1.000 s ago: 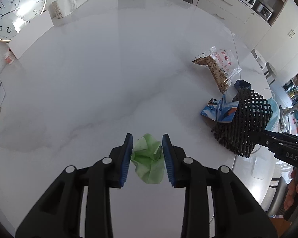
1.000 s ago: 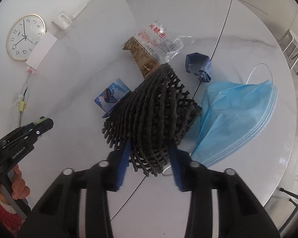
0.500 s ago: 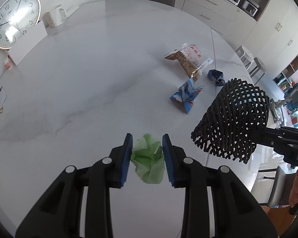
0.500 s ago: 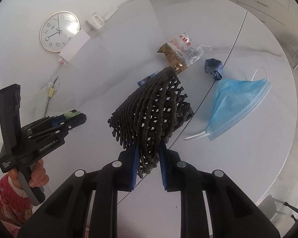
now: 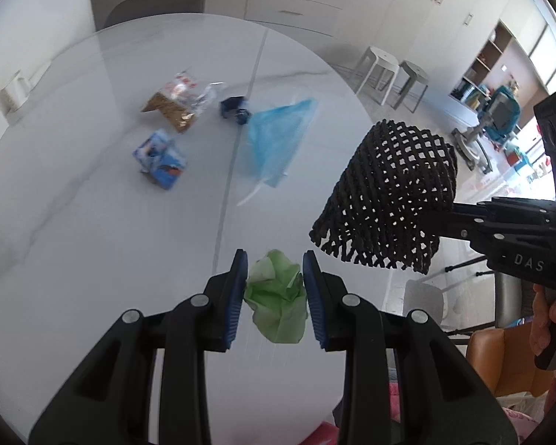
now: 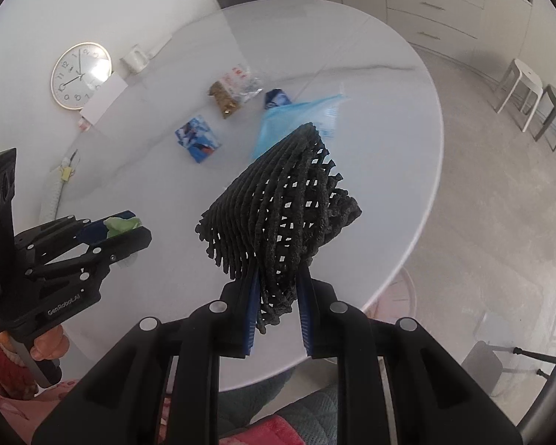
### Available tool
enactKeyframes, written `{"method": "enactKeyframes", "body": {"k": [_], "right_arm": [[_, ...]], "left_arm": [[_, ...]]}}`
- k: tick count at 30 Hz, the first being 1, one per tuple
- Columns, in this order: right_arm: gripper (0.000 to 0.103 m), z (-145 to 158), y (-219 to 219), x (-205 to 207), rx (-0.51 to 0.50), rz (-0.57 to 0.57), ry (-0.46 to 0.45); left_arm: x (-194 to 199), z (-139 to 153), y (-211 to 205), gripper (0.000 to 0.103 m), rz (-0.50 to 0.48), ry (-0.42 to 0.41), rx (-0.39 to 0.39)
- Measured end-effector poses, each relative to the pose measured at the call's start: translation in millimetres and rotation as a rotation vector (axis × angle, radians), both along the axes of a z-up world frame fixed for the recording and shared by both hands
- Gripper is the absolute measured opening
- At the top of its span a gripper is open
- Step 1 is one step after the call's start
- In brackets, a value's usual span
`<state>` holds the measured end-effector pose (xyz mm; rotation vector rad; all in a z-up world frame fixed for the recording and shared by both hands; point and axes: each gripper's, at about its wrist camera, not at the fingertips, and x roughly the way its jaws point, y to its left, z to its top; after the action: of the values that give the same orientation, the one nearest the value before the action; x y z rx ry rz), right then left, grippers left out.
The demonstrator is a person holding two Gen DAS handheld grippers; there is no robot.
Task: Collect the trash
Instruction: 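Carry green paper and black mesh net to the white bin and release both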
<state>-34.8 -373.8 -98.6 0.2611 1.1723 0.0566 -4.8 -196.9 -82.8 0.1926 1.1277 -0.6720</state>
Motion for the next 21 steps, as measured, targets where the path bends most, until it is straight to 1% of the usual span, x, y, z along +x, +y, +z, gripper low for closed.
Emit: {"method": "enactKeyframes", "body": {"k": [2, 5, 8, 10, 15, 19, 21], "right_arm": [[0.02, -2, -26, -17, -0.006, -0.028, 0.004], [0.02, -10, -66, -43, -0.007, -0.052, 0.014], [0.02, -21, -104, -63, -0.009, -0.053, 0.029], [0.02, -29, -130, -75, 0.002, -0.052, 0.04], [0.02, -47, -182, -94, 0.013, -0.041, 0.061], [0.02, -67, -207, -100, -0.001, -0.003, 0.089], [0.02, -80, -215, -100, 0.001, 0.016, 0.105]], "left_arm": [[-16, 3, -30, 0.031, -0.04, -0.007, -0.004], [-41, 5, -77, 0.031, -0.075, -0.012, 0.0], [-64, 3, -120, 0.031, -0.083, -0.014, 0.015], [-79, -4, -148, 0.031, -0.079, -0.008, 0.037], [-108, -38, -204, 0.031, -0.063, 0.001, 0.118], [-120, -81, -238, 0.031, -0.036, 0.005, 0.213], [-121, -101, -248, 0.031, -0.025, 0.009, 0.246]]}}
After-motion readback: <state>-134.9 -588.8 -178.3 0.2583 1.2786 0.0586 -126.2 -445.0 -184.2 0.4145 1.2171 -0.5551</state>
